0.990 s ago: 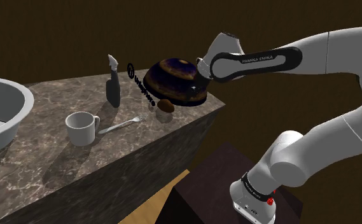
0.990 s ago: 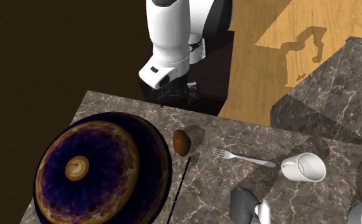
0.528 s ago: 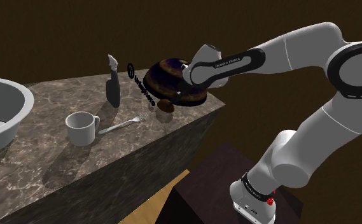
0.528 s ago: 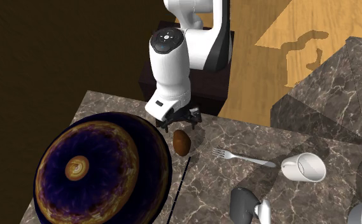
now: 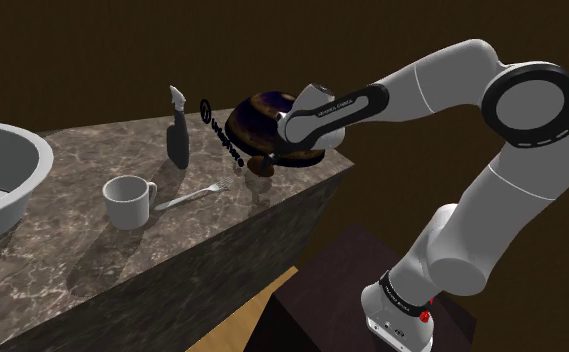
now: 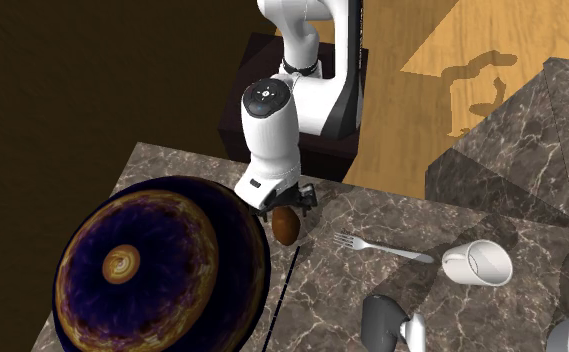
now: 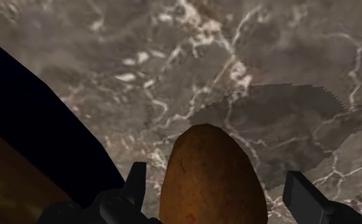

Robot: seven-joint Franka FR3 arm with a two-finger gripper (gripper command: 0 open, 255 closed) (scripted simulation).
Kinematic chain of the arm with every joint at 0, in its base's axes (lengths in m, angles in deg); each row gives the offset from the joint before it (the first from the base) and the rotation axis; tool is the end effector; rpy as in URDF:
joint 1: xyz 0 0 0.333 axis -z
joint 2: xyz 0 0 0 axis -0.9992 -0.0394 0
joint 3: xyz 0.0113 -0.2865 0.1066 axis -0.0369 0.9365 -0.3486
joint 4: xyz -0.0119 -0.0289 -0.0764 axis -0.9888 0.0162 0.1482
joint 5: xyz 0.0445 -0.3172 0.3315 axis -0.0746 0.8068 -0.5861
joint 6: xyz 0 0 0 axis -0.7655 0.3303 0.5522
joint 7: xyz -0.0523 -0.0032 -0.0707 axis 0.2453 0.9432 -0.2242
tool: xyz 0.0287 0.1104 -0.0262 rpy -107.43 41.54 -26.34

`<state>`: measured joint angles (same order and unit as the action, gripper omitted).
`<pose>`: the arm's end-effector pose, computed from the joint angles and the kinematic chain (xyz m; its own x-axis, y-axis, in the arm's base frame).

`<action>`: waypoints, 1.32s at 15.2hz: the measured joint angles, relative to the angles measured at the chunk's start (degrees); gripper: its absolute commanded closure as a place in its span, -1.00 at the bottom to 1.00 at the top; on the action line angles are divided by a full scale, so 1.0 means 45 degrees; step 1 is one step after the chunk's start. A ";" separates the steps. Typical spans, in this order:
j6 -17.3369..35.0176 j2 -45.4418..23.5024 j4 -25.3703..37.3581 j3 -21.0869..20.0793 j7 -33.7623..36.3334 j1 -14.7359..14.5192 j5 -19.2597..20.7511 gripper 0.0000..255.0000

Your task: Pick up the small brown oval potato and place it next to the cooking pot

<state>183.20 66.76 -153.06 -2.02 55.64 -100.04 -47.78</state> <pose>0.5625 0.0436 0.2460 0.9162 0.2948 0.2715 0.3193 -0.9463 -0.0499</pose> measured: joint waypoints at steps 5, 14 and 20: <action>0.0101 -0.0104 0.0010 -0.0042 -0.0048 -0.0019 -0.0073 -1.00; 0.0102 -0.0101 0.0013 -0.0019 -0.0054 0.0008 -0.0069 1.00; -0.0095 0.0063 0.0047 0.0001 0.0082 0.0000 0.0077 1.00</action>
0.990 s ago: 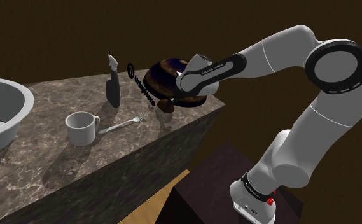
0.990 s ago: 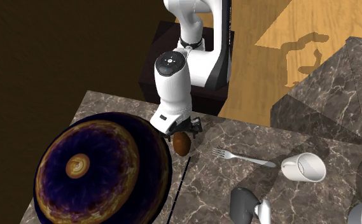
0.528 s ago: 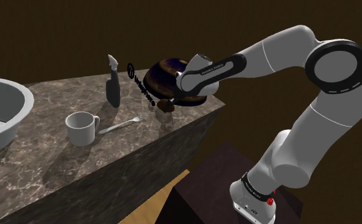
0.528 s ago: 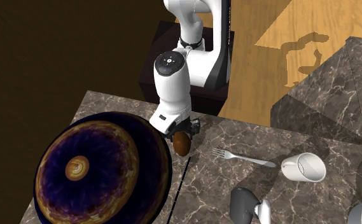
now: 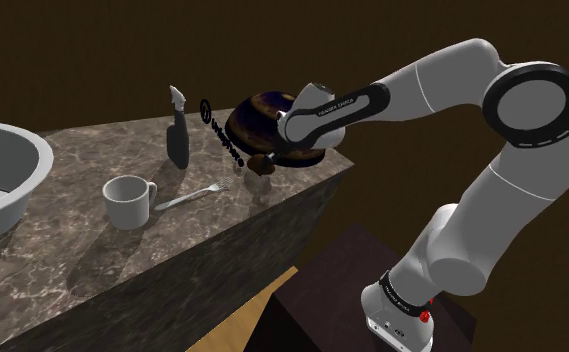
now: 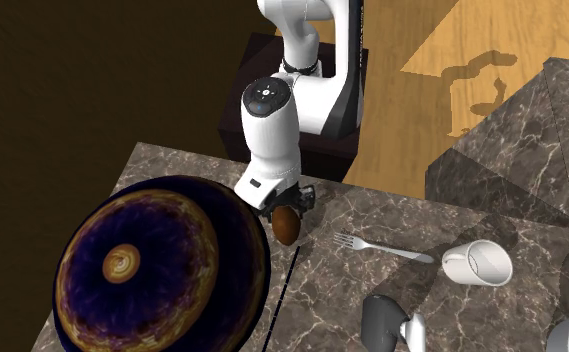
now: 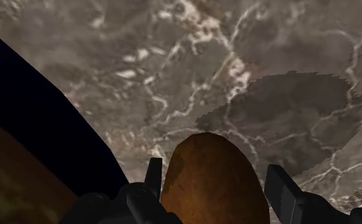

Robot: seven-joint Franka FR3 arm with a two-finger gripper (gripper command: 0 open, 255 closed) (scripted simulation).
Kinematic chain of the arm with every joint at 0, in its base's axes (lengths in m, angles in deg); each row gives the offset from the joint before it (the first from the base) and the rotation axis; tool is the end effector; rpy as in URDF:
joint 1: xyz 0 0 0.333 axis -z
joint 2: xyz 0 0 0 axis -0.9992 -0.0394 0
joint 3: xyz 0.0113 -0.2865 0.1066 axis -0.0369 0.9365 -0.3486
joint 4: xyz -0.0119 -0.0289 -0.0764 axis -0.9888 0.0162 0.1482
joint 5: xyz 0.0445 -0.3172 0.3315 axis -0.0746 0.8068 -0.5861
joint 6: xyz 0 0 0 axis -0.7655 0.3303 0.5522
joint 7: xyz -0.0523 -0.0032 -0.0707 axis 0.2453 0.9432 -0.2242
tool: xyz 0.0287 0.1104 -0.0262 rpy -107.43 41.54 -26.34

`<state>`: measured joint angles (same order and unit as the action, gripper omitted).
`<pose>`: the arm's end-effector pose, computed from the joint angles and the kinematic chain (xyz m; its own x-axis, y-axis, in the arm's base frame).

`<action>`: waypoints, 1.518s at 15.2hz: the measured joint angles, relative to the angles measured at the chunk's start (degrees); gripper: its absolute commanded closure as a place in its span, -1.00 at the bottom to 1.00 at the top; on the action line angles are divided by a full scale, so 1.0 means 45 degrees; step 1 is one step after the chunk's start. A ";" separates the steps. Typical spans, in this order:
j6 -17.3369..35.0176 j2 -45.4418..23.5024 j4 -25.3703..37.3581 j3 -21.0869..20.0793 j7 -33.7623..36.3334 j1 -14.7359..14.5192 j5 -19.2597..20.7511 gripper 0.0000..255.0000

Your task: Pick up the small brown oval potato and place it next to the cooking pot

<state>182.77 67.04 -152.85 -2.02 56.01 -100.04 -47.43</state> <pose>0.5637 0.0442 0.2497 0.9161 0.2946 0.2719 0.3190 -0.9464 -0.0496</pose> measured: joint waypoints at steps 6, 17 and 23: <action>-0.0957 0.0712 0.0280 0.0070 0.0473 0.0031 0.0555 1.00; -0.2777 0.1913 0.0950 0.0067 0.1164 0.0120 0.1289 1.00; -0.3867 0.2407 0.1564 0.0045 0.1440 0.0171 0.1559 1.00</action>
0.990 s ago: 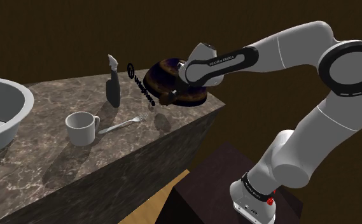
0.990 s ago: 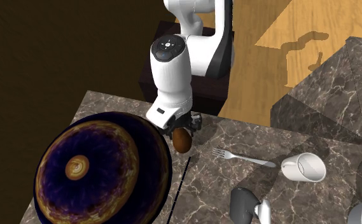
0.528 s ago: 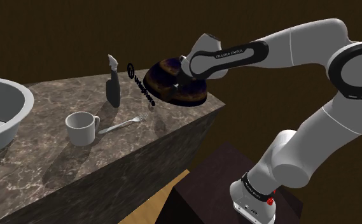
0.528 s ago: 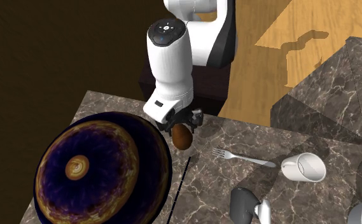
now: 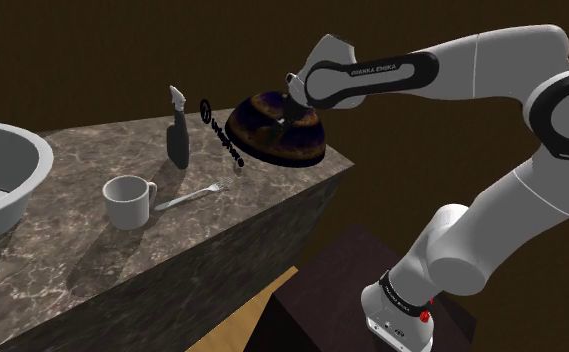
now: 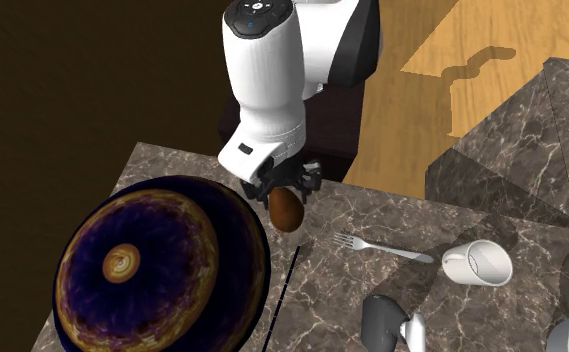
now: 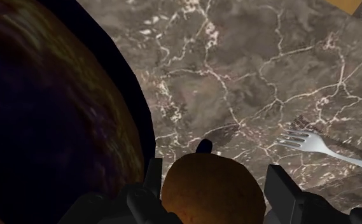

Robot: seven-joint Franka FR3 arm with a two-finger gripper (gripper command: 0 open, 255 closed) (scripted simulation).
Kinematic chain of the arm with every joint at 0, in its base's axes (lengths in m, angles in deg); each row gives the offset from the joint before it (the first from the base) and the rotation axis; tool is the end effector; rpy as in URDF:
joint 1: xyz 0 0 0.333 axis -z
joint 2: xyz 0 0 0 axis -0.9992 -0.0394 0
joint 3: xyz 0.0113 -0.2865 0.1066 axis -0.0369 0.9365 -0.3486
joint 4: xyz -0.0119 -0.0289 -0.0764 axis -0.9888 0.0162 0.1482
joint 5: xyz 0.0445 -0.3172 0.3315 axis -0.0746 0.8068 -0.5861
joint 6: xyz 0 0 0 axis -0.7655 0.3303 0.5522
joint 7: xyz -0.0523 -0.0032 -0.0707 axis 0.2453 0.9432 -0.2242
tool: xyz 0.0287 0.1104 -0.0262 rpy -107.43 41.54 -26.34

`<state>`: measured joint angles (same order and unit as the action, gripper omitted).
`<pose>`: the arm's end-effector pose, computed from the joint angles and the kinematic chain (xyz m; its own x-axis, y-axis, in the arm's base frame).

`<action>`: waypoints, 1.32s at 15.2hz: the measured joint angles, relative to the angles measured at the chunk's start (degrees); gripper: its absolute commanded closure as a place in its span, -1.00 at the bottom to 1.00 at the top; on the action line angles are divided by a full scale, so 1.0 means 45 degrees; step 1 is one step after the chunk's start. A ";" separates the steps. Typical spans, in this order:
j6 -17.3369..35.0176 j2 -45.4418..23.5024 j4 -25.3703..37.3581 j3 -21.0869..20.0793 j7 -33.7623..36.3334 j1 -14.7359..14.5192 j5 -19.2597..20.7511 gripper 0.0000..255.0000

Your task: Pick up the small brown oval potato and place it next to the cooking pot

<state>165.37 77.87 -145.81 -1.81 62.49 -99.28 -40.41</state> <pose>0.5793 0.0454 0.3866 0.9159 0.2948 0.2722 0.3193 -0.9463 -0.0496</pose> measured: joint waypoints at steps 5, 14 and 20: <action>-0.0826 0.0289 0.0551 -0.0031 0.0195 0.0021 0.0158 1.00; -0.2363 0.0683 0.1706 -0.0041 0.0423 0.0070 0.0357 1.00; -0.2363 0.0525 0.1977 -0.0840 0.1776 -0.0400 0.0557 1.00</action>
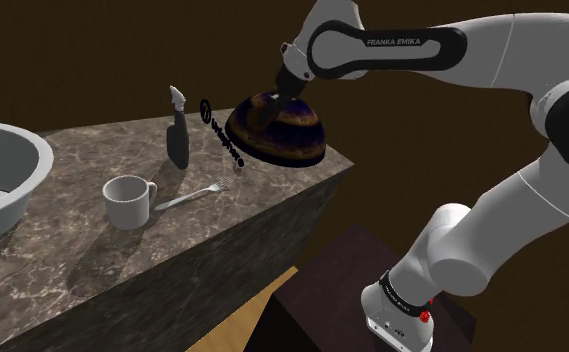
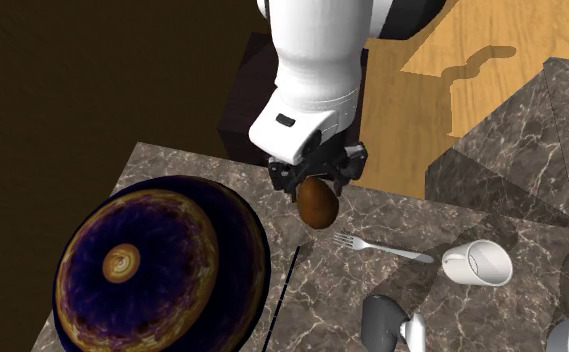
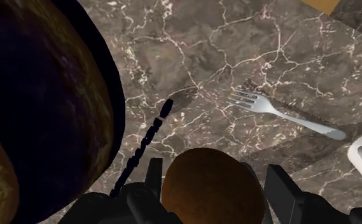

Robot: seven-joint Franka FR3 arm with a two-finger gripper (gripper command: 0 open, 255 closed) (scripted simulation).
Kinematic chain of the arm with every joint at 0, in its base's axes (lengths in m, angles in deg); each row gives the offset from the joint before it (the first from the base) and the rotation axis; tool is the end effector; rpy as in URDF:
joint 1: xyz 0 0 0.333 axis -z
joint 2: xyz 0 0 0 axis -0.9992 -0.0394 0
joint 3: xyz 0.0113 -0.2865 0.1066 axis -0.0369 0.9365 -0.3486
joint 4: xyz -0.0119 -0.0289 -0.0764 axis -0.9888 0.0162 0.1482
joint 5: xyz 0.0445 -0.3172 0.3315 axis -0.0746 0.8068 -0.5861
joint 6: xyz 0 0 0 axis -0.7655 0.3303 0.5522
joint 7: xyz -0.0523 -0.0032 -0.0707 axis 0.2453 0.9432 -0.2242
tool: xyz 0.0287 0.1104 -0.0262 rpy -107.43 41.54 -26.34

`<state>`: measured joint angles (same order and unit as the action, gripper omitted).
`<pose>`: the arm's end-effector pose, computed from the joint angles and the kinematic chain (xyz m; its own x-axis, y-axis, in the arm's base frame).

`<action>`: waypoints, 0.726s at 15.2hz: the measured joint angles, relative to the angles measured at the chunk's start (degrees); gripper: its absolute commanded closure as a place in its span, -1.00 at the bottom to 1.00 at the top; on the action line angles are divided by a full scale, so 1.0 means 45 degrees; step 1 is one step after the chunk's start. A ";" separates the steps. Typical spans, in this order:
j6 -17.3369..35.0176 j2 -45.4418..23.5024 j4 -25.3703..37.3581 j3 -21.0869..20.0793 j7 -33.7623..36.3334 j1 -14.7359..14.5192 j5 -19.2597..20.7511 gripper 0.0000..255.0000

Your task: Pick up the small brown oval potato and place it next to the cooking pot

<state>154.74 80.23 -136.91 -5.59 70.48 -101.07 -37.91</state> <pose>0.5846 0.1046 0.4767 0.9156 0.2963 0.2717 0.3207 -0.9459 -0.0492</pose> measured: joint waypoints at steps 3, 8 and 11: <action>0.0045 -0.0288 0.0315 -0.0569 0.0987 -0.0338 0.0161 1.00; 0.0114 -0.0925 0.0974 -0.1489 0.2674 -0.0922 0.0529 1.00; 0.0080 -0.1309 0.1420 -0.1990 0.3652 -0.1273 0.0797 1.00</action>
<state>155.09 74.34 -130.52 -14.55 86.91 -106.80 -34.32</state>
